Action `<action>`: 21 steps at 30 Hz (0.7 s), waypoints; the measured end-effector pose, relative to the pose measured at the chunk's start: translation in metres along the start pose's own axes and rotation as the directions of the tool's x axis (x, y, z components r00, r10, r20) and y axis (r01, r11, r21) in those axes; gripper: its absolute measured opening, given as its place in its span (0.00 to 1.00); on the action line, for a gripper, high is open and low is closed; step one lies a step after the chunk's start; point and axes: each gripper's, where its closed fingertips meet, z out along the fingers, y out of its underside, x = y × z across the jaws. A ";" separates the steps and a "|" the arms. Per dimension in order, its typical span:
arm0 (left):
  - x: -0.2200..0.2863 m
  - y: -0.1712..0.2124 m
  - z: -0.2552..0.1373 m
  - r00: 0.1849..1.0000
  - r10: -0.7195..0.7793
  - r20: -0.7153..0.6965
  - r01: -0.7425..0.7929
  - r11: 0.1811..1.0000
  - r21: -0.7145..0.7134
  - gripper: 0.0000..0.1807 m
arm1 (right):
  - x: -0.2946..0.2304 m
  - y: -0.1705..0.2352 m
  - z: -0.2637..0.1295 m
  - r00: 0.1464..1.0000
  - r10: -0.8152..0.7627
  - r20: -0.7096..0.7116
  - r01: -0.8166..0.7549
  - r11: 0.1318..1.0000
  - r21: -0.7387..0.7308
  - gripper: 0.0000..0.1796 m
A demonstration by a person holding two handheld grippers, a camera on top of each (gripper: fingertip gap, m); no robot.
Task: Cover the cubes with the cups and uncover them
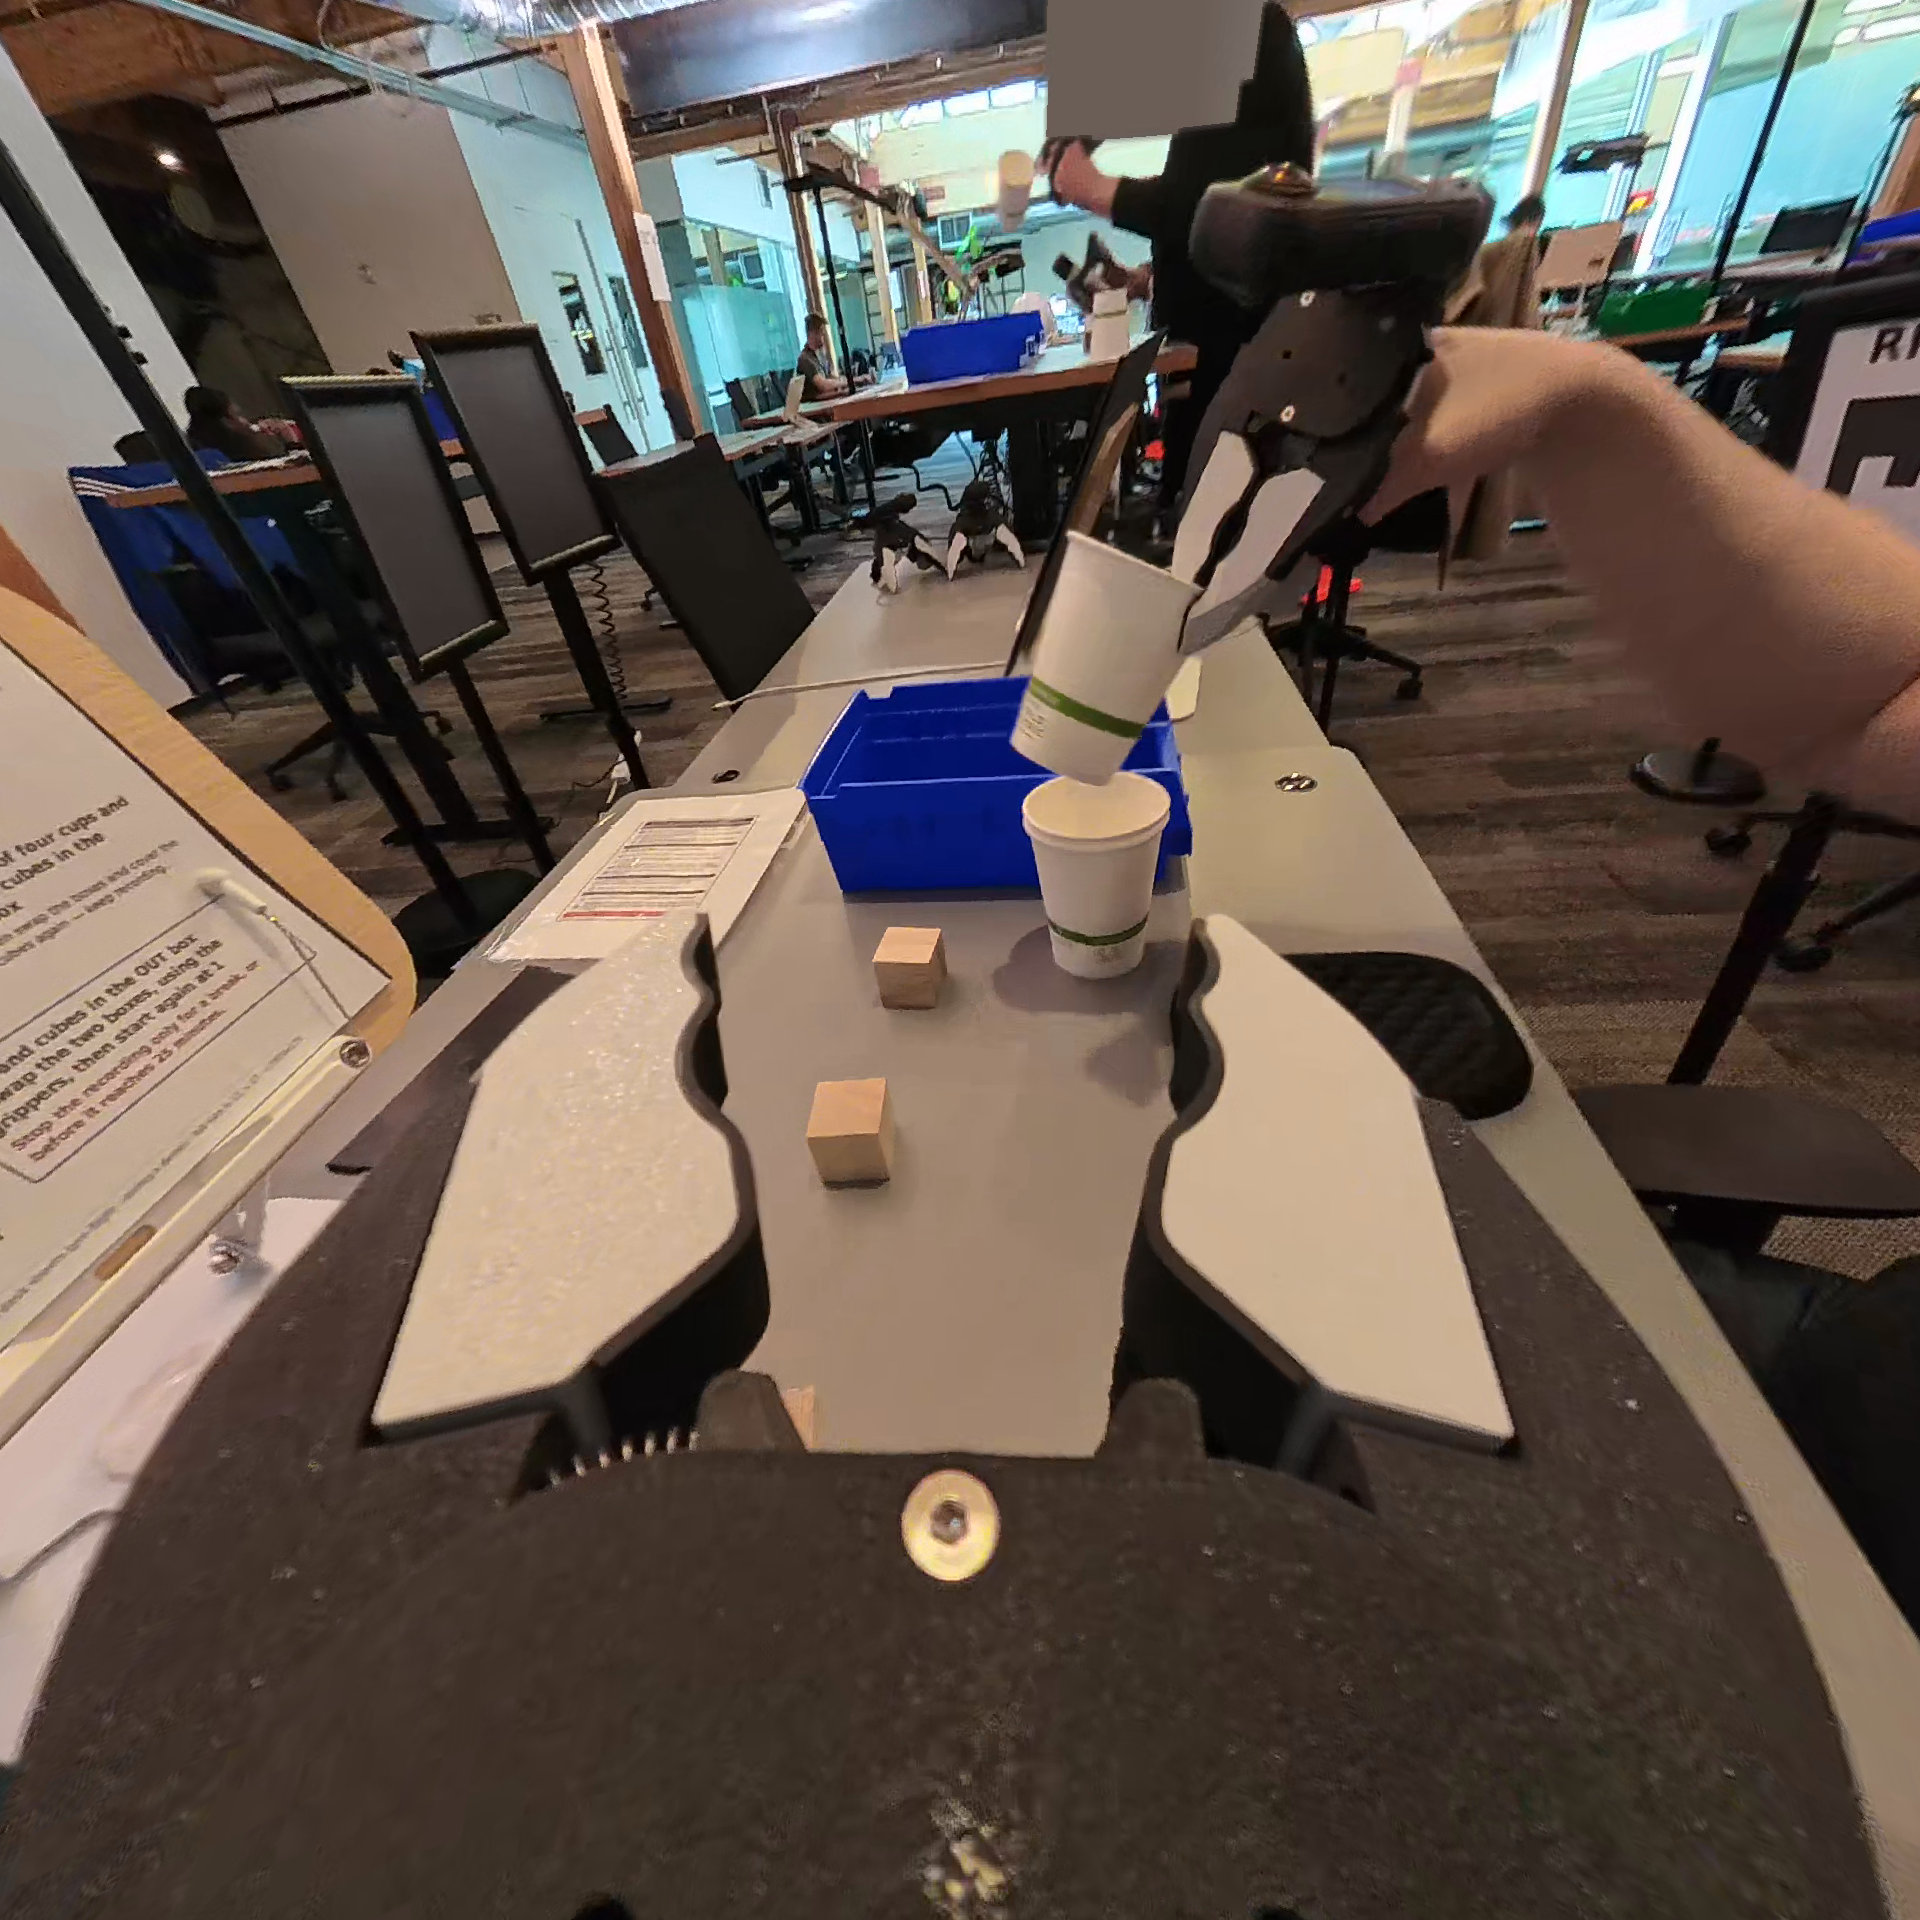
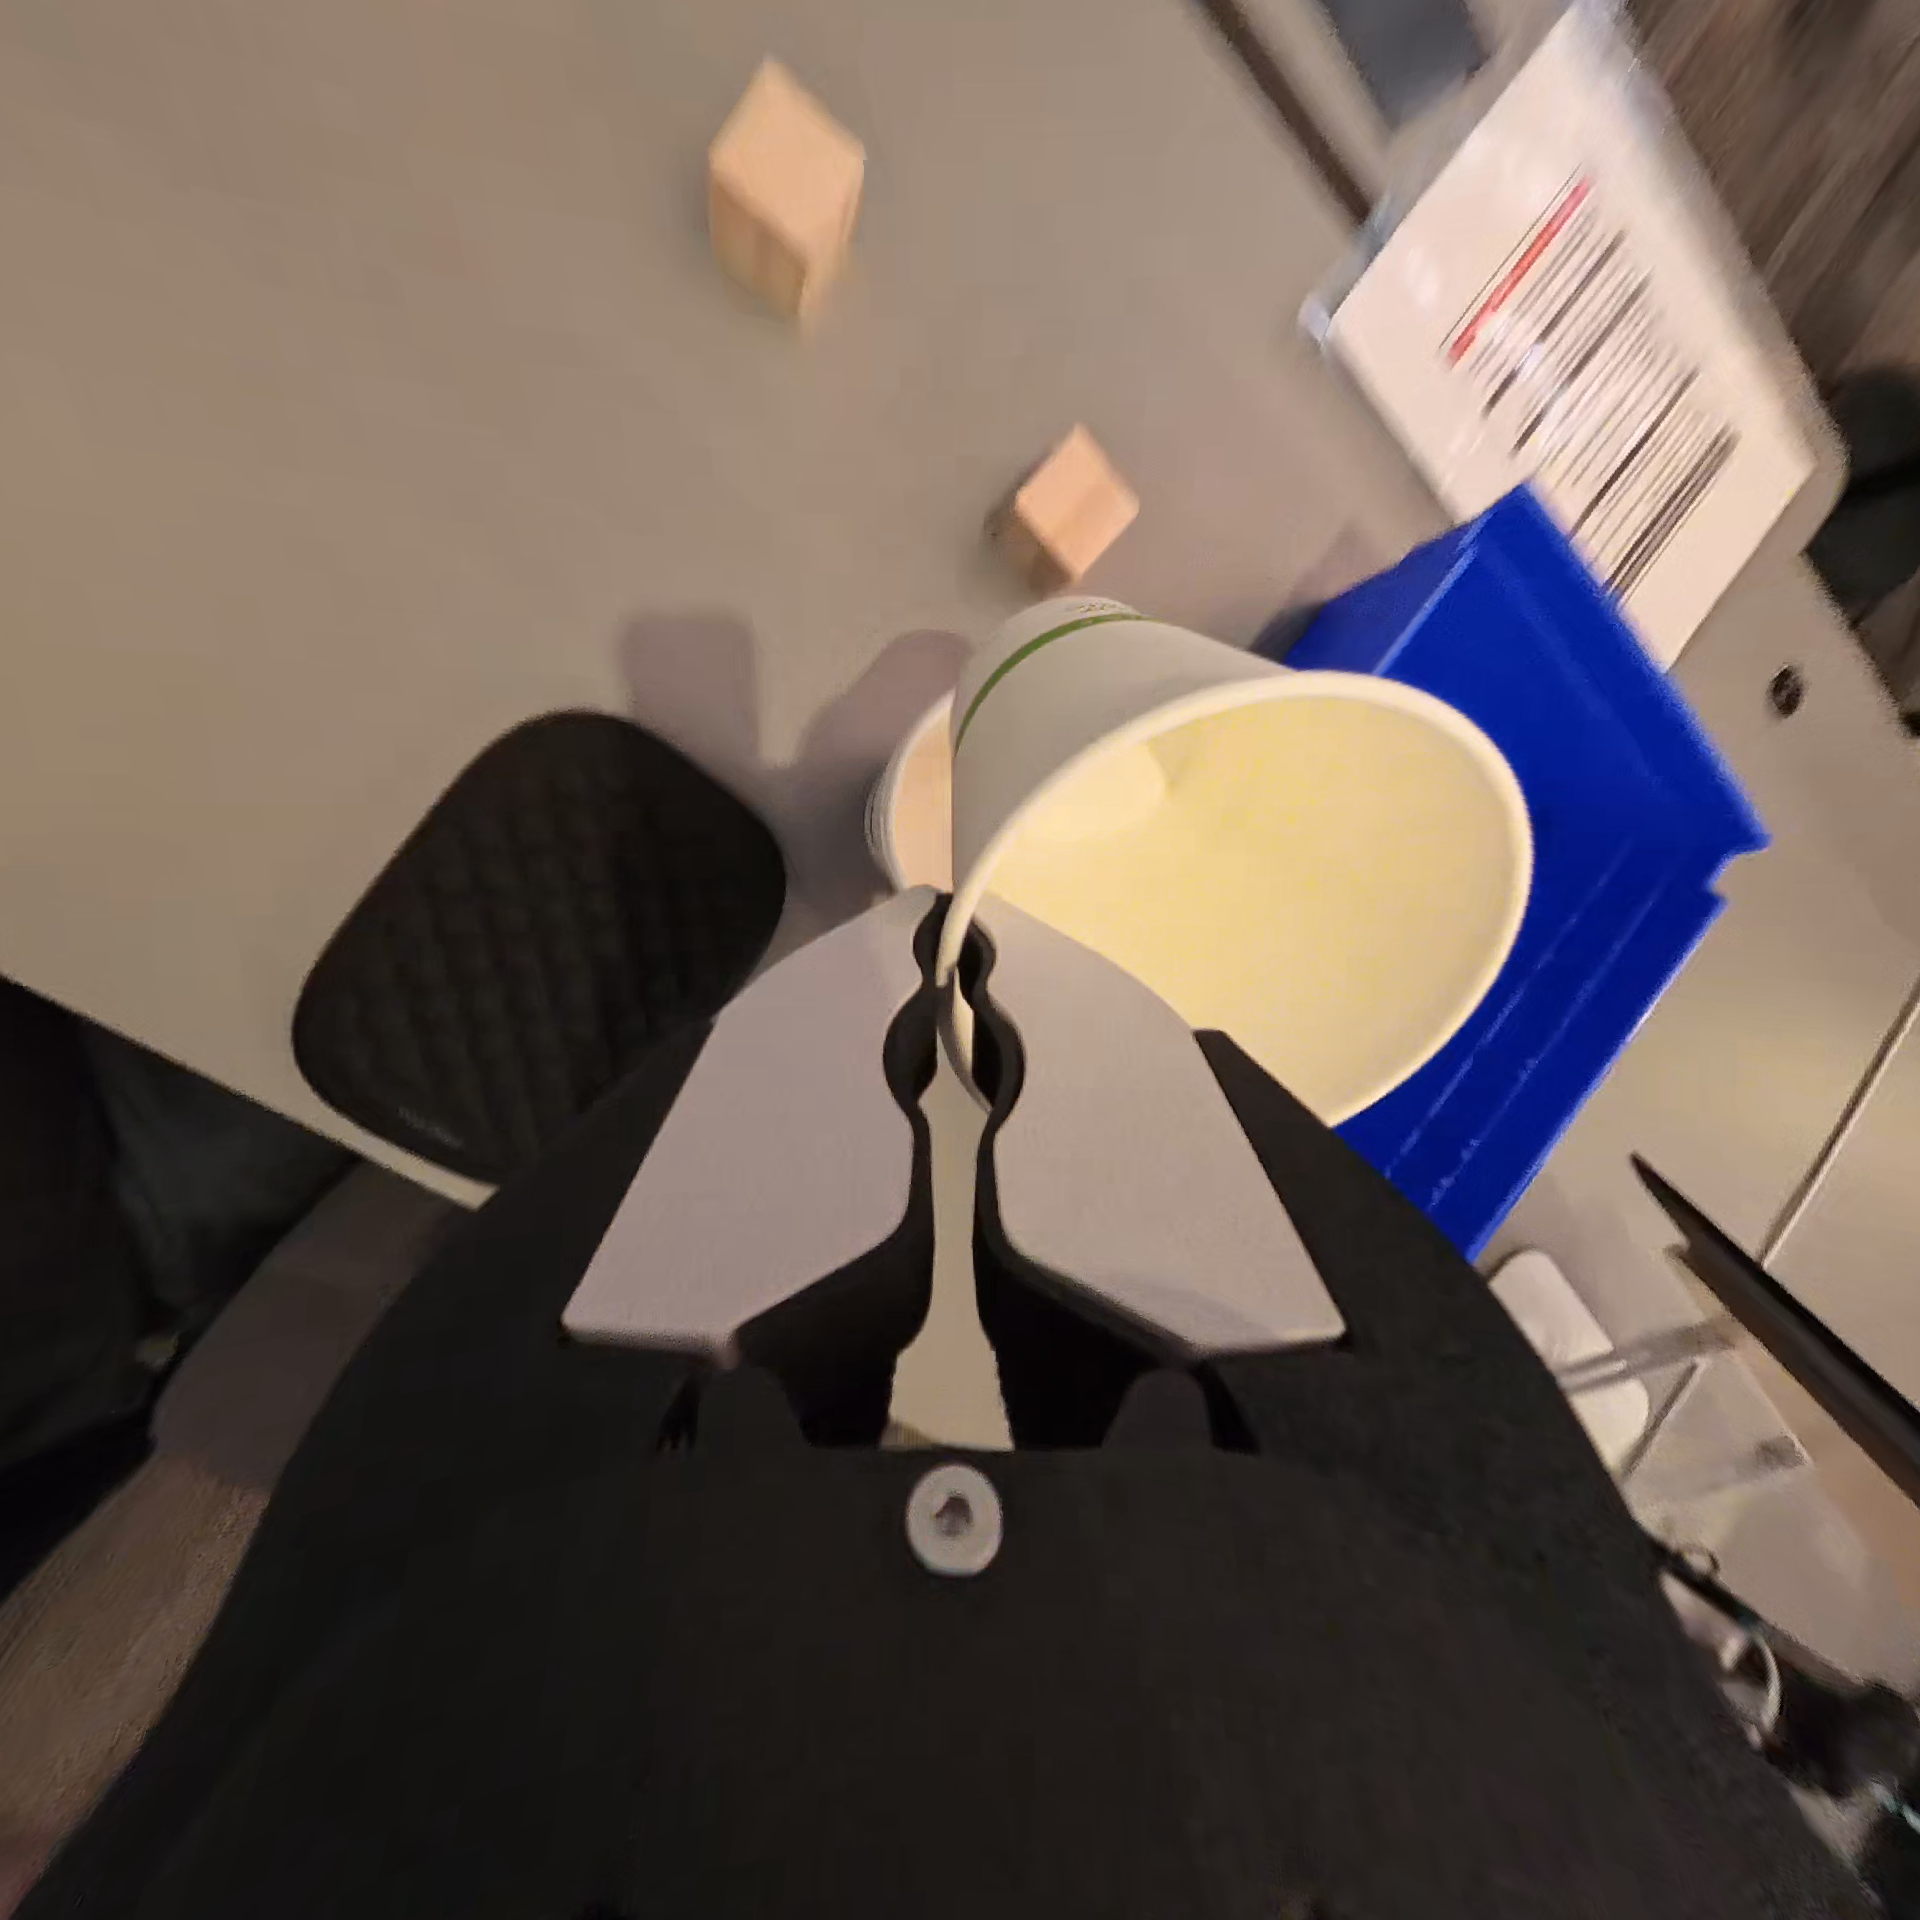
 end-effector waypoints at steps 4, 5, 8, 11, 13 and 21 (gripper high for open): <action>0.005 0.002 0.003 1.000 0.021 -0.008 -0.021 1.000 -0.016 0.47 | -0.002 0.016 0.025 0.999 -0.033 0.029 0.038 0.985 -0.168 0.00; 0.006 0.002 0.004 1.000 0.025 -0.011 -0.025 1.000 -0.018 0.47 | -0.001 0.019 0.031 0.999 -0.044 0.025 0.048 0.979 -0.199 0.00; 0.006 0.003 0.007 0.999 0.047 -0.002 -0.047 0.999 -0.023 0.46 | -0.004 0.025 0.047 0.997 -0.065 0.047 0.076 0.955 -0.285 0.00; 0.006 0.004 0.010 0.998 0.066 0.004 -0.066 0.997 -0.029 0.45 | -0.007 0.028 0.059 0.994 -0.065 0.086 0.090 0.936 -0.340 0.00; 0.007 0.006 0.012 0.998 0.065 -0.005 -0.065 0.997 -0.042 0.46 | -0.009 0.030 0.065 0.993 -0.056 0.108 0.093 0.925 -0.368 0.00; 0.008 0.013 0.015 0.996 0.092 -0.002 -0.092 0.992 -0.081 0.46 | -0.007 0.028 0.073 0.990 -0.068 0.122 0.109 0.924 -0.366 0.01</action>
